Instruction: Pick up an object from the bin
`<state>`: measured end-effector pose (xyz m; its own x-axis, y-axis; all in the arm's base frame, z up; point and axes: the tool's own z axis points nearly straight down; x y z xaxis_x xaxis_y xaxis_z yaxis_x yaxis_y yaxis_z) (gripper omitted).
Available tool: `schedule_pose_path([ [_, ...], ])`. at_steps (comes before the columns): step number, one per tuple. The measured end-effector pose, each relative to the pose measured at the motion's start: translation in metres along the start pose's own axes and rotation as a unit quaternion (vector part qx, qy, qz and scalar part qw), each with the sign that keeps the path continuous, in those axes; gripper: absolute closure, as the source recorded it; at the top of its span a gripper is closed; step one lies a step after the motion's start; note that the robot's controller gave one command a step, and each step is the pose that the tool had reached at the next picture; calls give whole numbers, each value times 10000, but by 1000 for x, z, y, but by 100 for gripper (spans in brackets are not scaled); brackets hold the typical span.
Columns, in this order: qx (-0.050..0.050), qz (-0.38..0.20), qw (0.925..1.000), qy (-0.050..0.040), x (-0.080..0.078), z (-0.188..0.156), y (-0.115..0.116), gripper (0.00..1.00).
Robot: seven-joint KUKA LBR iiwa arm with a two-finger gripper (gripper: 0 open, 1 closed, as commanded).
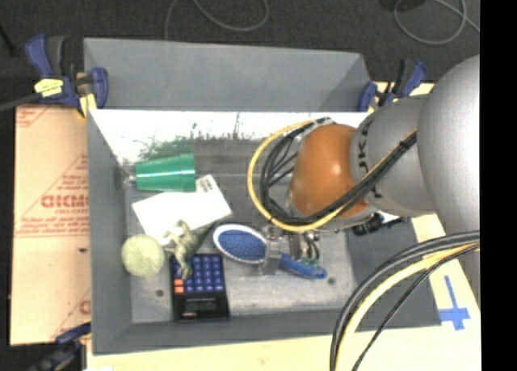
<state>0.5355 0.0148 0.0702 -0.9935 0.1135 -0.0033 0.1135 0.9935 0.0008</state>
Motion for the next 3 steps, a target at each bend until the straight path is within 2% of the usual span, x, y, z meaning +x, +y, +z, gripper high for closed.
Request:
schedule_pose_path([
  [2, 2, -2, 10000, 6, 0, 0, 0, 100],
  [3, 7, -7, 10000, 46, 2, -8, -1, 100],
])
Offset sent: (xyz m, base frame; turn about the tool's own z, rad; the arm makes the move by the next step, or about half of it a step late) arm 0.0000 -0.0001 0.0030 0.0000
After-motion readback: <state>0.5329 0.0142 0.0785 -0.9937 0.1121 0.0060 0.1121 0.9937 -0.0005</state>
